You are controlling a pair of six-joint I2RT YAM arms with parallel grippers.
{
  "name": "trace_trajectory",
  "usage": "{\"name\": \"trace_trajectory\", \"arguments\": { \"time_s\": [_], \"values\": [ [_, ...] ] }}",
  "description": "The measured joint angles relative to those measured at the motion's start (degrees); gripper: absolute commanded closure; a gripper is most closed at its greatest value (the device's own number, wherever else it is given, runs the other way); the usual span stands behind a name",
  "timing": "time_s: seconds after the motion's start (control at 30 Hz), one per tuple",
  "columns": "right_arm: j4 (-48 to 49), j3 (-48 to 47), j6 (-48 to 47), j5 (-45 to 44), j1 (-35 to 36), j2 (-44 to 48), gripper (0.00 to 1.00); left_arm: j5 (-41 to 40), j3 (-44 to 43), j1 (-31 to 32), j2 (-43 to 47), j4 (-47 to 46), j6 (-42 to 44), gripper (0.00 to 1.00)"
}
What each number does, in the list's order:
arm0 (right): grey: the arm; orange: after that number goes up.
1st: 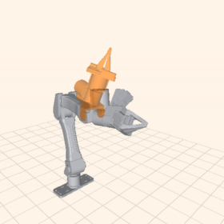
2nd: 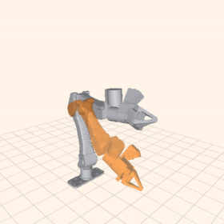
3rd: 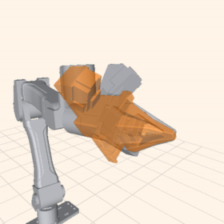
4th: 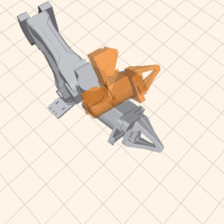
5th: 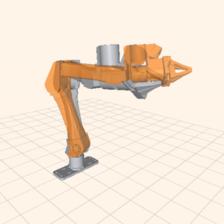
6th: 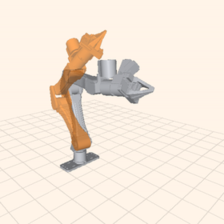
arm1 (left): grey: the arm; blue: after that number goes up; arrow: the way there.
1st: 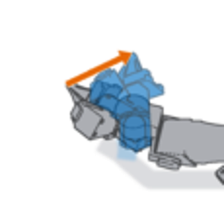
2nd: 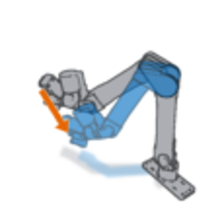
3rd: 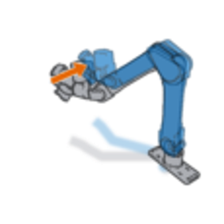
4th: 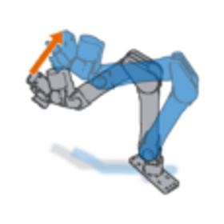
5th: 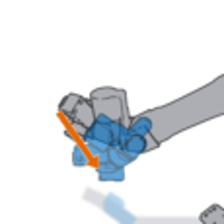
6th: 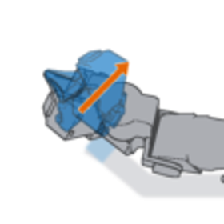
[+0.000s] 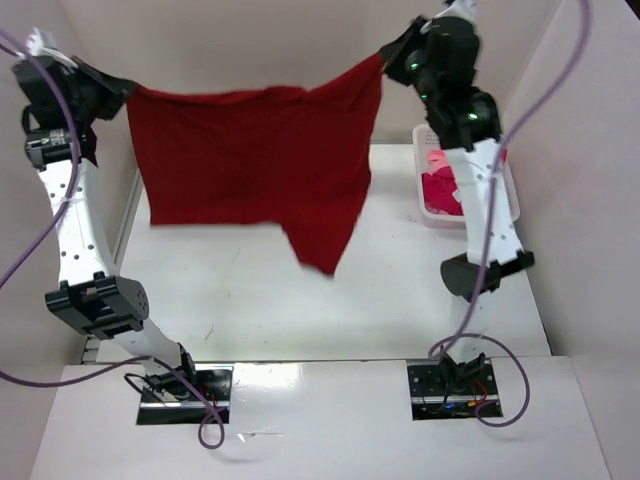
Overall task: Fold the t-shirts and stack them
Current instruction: Flatten out the tshirt
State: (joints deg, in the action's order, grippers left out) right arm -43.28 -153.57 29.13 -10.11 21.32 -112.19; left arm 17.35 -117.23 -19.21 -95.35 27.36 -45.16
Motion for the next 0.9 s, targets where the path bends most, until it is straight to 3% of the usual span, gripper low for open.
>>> {"name": "trace_trajectory", "arguments": {
  "time_s": [0.2,0.33,0.47,0.53,0.77,0.9],
  "values": [
    [4.5,1.2,0.6,-0.1,0.0,13.5,1.0,2.4,-3.2,-2.5,2.1,-4.6,-1.6,0.97],
    [5.8,12.9,0.8,-0.7,0.0,22.9,1.0,4.5,0.9,-2.0,2.2,-7.0,-1.2,0.97],
    [7.2,33.1,1.2,-1.2,0.0,30.9,1.0,5.5,11.1,-1.9,2.9,-7.9,0.4,0.96],
    [7.3,48.8,1.7,-1.1,0.0,35.1,1.0,5.5,22.2,-2.0,5.9,-8.9,1.7,0.96],
    [4.9,87.2,4.9,3.4,0.0,37.9,1.0,4.6,52.8,-2.0,19.6,-9.8,5.3,0.96],
    [-0.5,98.7,7.3,7.4,0.0,43.6,1.0,2.2,62.3,-2.0,25.7,-7.0,7.9,0.96]
  ]
}}
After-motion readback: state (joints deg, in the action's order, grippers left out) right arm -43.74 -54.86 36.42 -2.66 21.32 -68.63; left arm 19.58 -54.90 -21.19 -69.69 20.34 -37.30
